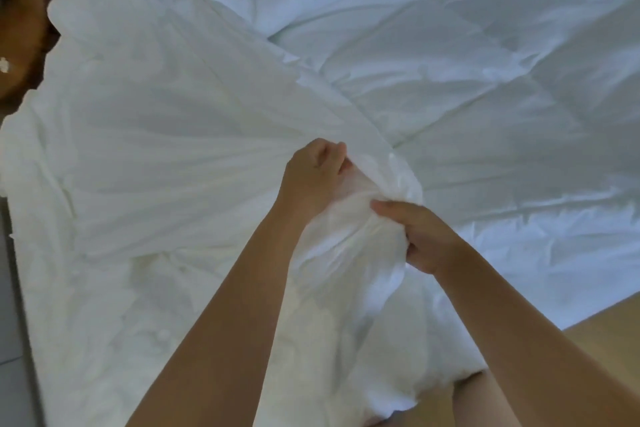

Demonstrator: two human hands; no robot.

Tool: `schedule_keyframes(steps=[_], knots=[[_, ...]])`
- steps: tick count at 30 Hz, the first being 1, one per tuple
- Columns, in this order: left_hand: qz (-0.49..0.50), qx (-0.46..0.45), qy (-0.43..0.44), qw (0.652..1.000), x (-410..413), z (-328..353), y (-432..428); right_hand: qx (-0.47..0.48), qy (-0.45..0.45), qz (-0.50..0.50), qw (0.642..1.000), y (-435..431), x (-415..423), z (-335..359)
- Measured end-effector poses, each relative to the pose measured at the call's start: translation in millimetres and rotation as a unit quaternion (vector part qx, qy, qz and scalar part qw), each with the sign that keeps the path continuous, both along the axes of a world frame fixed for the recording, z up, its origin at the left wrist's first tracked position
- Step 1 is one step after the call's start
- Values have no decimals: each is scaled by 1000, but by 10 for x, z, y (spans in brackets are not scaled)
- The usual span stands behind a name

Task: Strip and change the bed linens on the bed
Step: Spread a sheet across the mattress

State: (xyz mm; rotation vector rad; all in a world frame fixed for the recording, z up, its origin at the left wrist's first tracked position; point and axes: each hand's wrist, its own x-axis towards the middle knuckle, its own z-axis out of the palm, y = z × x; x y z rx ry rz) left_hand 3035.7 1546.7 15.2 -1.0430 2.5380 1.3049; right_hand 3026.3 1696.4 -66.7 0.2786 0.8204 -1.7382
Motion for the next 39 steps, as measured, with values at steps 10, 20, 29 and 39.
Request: schedule_keyframes(steps=[10,20,29,39], knots=[[-478,-372,-200,770,451,-551,-267,29,-51,-39,997,47,-42,-117],[-334,-234,-128,904,555,85,-903,144,132,9,981,558,-3,-25],[-251,-299,-287,875,1092,114,-1033,259,129,-108,951,1068,-477,-369],[-456,-383,-236,767,285,-658,672,232,96,-85,964,971,-347,-440]])
